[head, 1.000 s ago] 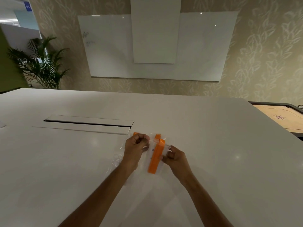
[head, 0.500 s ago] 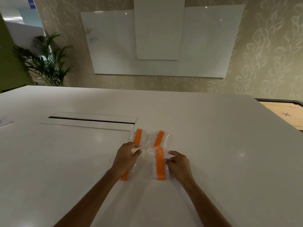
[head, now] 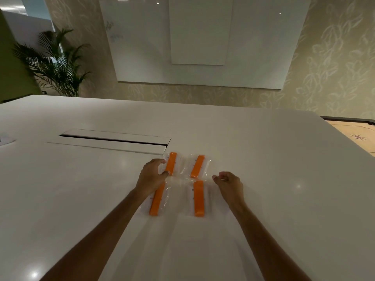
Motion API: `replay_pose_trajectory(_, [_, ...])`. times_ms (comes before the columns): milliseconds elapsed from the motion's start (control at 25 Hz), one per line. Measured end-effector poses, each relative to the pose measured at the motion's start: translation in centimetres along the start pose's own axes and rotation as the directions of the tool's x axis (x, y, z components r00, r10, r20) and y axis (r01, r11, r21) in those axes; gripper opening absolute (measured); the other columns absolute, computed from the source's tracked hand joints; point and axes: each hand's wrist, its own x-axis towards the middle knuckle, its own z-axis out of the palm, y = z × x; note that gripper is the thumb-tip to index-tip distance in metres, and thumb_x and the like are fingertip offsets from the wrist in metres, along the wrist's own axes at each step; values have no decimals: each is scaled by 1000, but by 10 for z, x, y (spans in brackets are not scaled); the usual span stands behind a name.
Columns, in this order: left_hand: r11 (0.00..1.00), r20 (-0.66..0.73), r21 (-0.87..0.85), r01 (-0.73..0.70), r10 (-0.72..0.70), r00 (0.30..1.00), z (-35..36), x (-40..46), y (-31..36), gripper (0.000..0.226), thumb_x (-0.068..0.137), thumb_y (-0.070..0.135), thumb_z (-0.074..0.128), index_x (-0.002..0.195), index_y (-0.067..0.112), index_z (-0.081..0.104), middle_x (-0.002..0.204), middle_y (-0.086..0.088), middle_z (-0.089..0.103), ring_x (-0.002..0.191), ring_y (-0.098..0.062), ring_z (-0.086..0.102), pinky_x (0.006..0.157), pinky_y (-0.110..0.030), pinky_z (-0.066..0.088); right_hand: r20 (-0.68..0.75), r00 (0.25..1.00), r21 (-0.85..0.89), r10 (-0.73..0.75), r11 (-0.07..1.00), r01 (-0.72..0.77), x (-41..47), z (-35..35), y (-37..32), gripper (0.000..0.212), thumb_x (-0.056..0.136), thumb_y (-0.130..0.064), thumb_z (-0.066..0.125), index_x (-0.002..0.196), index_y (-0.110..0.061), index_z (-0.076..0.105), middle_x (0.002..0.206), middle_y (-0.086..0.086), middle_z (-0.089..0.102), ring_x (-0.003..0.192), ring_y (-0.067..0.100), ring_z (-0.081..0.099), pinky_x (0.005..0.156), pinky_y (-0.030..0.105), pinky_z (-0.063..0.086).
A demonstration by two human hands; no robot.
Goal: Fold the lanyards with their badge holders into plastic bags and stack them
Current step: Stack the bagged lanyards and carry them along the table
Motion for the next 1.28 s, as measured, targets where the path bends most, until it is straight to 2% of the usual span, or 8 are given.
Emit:
replay_pose_trajectory(80, [999, 70, 15, -45, 44, 997, -2, 10, -3, 53, 81, 27, 71, 129, 18, 51, 137, -2, 51, 126, -22, 47, 106, -36, 39, 88, 996, 14, 30, 999, -32, 16, 2, -2, 53, 78, -37, 74, 123, -13, 59, 119, 3, 65, 99, 15, 59, 87, 27, 45])
replay_pose_trajectory(200, [989, 200, 57, -133, 120, 973, -4, 24, -4, 69, 77, 27, 75, 138, 18, 43, 148, -1, 39, 137, -19, 34, 113, -34, 30, 216, 975, -127, 44, 992, -17, 38, 11, -8, 77, 70, -43, 79, 135, -18, 46, 133, 4, 55, 118, 24, 55, 101, 43, 45])
replay_pose_trajectory(320, [964, 322, 151, -220, 162, 933, -6, 43, 0, 83, 75, 28, 77, 144, 19, 31, 154, 0, 26, 142, -17, 23, 114, -33, 23, 315, 949, -260, -13, 960, 100, 58, 20, -24, 101, 61, -47, 82, 143, -19, 32, 145, 7, 42, 128, 29, 46, 103, 50, 42])
replay_pose_trajectory(480, [888, 471, 325, -325, 146, 870, -9, 75, 5, 95, 72, 39, 77, 147, 24, 20, 158, 1, 13, 146, -19, 8, 118, -45, 18, 465, 884, -498, -39, 814, 298, 84, 28, -45, 118, 59, -51, 83, 150, -21, 13, 157, 7, 19, 141, 38, 23, 109, 59, 30])
replay_pose_trajectory(640, [792, 609, 458, -403, 51, 792, -6, 96, 13, 111, 65, 45, 80, 149, 23, 10, 159, -1, 6, 146, -22, 2, 117, -51, 14, 606, 795, -599, -11, 652, 466, 99, 37, -55, 122, 58, -55, 82, 150, -23, 9, 157, 5, 19, 142, 36, 19, 110, 59, 27])
replay_pose_trajectory(880, [788, 685, 448, -422, 1, 729, 8, 111, 13, 112, 57, 37, 87, 146, 24, 19, 150, -2, 27, 136, -23, 25, 110, -51, 29, 685, 728, -604, 25, 578, 548, 110, 45, -51, 123, 56, -55, 83, 149, -28, 8, 153, 5, 23, 137, 34, 25, 107, 58, 32])
replay_pose_trajectory(1080, [791, 698, 430, -435, 14, 716, 10, 113, 15, 108, 57, 37, 86, 144, 23, 24, 146, -3, 33, 130, -24, 34, 106, -44, 37, 642, 765, -636, -58, 518, 572, 106, 46, -53, 112, 60, -55, 79, 147, -22, 16, 146, 12, 32, 132, 36, 34, 105, 55, 30])
replay_pose_trajectory(1280, [762, 659, 451, -465, 66, 749, -1, 107, 22, 107, 60, 40, 83, 145, 22, 21, 147, -4, 32, 129, -26, 35, 103, -43, 39, 600, 789, -617, -131, 553, 561, 104, 38, -50, 108, 62, -54, 77, 145, -20, 18, 142, 13, 35, 128, 35, 39, 105, 53, 30])
